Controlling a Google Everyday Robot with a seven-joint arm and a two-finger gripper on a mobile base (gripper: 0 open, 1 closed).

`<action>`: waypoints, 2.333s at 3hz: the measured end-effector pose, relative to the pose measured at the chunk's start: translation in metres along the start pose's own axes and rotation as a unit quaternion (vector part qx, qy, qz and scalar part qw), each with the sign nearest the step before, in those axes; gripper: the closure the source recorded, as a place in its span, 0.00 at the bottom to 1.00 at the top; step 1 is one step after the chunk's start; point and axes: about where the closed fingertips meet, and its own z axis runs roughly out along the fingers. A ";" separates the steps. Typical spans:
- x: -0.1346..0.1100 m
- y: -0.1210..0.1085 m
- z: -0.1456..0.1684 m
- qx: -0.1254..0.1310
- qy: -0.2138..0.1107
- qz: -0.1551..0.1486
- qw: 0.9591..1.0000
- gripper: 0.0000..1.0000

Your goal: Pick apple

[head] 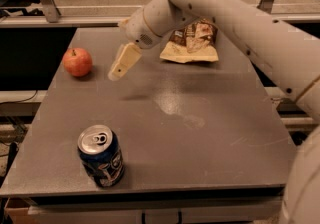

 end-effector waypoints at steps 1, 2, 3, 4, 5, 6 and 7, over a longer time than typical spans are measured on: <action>-0.021 -0.007 0.041 -0.020 -0.051 0.013 0.998 0.00; -0.042 -0.004 0.068 -0.044 -0.089 0.029 0.995 0.00; -0.053 0.005 0.093 -0.065 -0.109 0.043 0.991 0.00; -0.055 0.013 0.115 -0.074 -0.113 0.050 0.990 0.00; -0.054 0.018 0.128 -0.075 -0.120 0.058 0.988 0.18; -0.056 0.017 0.128 -0.071 -0.131 0.060 0.987 0.41; -0.061 0.013 0.117 -0.061 -0.148 0.058 0.985 0.64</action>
Offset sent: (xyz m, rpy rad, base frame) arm 0.0121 0.1146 -0.0115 0.2620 0.1545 0.1035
